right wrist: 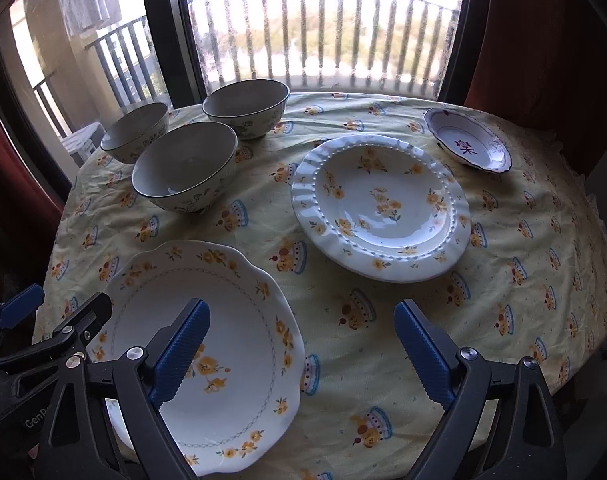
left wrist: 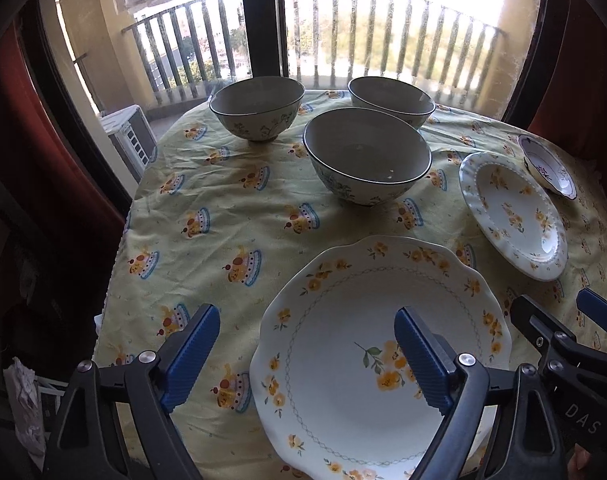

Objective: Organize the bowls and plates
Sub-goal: 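Lower both grippers onto the large orange-flowered plate and grasp its rim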

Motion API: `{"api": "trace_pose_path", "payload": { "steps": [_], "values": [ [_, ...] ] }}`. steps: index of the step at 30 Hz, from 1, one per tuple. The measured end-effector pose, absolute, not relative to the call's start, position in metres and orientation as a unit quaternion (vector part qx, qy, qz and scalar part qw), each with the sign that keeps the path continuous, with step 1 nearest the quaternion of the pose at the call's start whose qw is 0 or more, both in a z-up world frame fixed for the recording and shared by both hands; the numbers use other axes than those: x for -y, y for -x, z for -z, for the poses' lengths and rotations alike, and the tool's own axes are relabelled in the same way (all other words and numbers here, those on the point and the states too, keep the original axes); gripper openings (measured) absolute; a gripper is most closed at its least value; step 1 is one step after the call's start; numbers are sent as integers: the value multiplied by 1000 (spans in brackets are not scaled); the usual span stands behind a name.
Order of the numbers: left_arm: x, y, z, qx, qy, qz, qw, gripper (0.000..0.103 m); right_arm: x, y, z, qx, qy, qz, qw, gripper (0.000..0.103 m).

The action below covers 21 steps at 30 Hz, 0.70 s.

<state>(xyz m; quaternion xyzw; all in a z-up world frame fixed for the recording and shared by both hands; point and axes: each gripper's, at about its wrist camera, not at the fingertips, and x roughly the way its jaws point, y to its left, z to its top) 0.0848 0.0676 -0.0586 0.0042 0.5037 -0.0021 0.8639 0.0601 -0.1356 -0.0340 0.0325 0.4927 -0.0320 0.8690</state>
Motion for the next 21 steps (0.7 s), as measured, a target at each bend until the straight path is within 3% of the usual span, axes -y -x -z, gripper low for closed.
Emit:
{"api": "trace_pose_path", "payload": {
  "steps": [14,21],
  "values": [
    [-80,-106,111,-575,-21,53,816,79,111,-80,96,-581,-28,55,811,87],
    [-84,-119,118,-601,-17,74,796,70,115,-90,110,-617,-43,74,782,75]
  ]
}}
